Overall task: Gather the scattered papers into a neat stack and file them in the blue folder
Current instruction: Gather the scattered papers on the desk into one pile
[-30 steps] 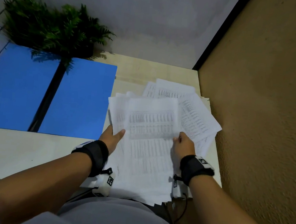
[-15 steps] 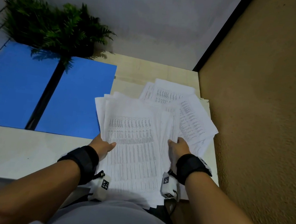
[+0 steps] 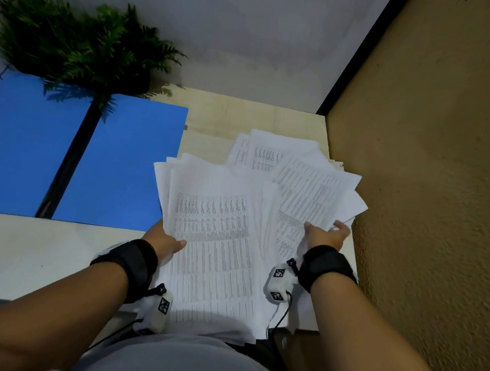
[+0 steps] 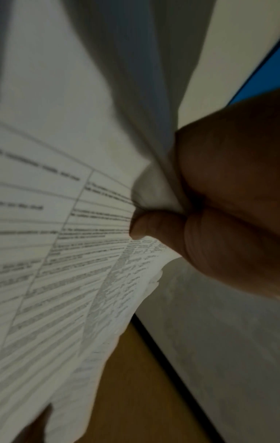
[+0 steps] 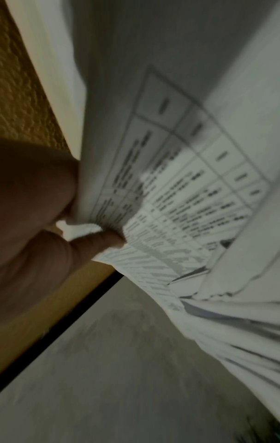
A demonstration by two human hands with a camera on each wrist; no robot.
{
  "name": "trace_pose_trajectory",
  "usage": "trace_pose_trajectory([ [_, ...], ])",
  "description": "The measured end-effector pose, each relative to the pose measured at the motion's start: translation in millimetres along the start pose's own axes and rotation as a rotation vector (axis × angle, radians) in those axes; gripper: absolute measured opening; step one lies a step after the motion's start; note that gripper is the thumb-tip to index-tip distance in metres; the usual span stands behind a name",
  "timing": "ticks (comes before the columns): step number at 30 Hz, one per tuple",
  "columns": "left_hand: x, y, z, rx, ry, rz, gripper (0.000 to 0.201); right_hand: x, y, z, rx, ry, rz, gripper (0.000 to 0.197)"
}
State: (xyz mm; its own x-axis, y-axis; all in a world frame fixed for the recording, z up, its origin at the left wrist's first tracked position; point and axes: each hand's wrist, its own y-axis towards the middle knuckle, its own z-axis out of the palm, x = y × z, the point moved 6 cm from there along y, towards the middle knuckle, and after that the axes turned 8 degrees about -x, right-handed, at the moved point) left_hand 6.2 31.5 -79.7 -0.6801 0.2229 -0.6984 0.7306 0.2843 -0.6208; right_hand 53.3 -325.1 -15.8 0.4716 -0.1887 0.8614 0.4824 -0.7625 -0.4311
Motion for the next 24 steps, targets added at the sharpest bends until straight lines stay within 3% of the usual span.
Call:
trace_pose_trajectory([
  [3, 2, 4, 2, 0.028, 0.02, 0.005, 0.069, 45, -20, -10, -0.006, 0.01, -0.194, 0.089],
  [8, -11, -4, 2, 0.02, 0.094, -0.011, 0.074, 149, -72, -37, 0.135, -0.017, -0.739, 0.101],
  [11, -6, 4, 4, 0.034, 0.051, -0.008, 0.093, 187, -89, -58, 0.161, 0.071, -0.911, 0.113],
  [14, -16, -2, 5, 0.027, 0.06, 0.049, 0.076, 193, -87, -61, 0.179, 0.039, -0.843, 0.108],
  [17, -26, -12, 2, 0.008, 0.057, 0.045, 0.057, 166, -83, -40, 0.248, -0.047, -0.706, 0.047],
  [18, -28, -14, 3, 0.019, 0.041, 0.039, 0.057, 152, -86, -31, 0.277, -0.114, -0.67, 0.038],
  [20, -27, -15, 3, 0.032, 0.015, -0.014, 0.064, 113, -91, -11, 0.381, -0.233, -0.554, 0.035],
  [24, -22, -14, 2, 0.013, 0.004, -0.119, 0.11, 27, -80, 19, 0.488, -0.617, -0.441, 0.026],
])
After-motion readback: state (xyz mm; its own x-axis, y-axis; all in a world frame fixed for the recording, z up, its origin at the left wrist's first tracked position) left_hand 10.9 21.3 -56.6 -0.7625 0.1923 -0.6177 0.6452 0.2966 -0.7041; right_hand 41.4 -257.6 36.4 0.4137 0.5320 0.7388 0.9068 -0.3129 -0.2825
